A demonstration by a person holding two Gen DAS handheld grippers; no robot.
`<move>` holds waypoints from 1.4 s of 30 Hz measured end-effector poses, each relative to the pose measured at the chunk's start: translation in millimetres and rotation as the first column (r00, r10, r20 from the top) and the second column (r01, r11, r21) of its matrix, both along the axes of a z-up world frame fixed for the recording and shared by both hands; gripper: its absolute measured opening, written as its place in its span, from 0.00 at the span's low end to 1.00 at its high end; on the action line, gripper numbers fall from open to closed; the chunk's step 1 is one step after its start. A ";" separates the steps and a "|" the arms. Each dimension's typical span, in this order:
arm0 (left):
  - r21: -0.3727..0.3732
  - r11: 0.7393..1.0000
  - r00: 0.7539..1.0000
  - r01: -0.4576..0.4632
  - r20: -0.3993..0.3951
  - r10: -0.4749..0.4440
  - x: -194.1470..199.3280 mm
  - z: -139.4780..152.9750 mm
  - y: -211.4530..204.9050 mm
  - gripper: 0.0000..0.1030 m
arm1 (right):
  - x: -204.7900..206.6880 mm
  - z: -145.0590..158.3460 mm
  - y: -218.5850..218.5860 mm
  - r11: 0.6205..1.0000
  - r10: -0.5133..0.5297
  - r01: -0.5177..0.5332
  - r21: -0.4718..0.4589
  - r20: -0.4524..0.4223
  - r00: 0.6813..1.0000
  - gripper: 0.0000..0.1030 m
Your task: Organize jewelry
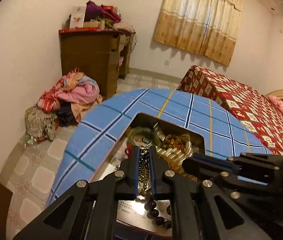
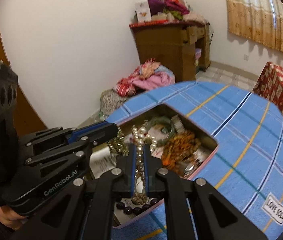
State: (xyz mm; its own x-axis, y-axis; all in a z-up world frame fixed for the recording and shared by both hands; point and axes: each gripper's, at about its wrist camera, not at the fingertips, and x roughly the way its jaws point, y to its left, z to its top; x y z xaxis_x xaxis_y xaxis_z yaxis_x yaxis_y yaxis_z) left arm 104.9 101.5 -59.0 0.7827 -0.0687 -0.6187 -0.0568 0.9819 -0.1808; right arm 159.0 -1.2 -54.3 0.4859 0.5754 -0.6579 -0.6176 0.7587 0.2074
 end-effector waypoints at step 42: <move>0.021 0.996 0.993 -0.090 0.072 0.088 -34.6 28.7 0.3 0.58 | -20.9 20.0 -70.1 0.985 -0.160 0.158 0.068 0.019 0.987 0.43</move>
State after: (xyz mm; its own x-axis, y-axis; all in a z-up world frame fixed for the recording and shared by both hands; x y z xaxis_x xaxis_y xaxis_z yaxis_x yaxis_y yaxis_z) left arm 70.3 101.8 -30.3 0.8272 0.0176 -0.5616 -0.1317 0.9777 -0.1635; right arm 138.2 -71.2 -34.3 0.5903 0.5309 -0.6080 -0.4956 0.8329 0.2461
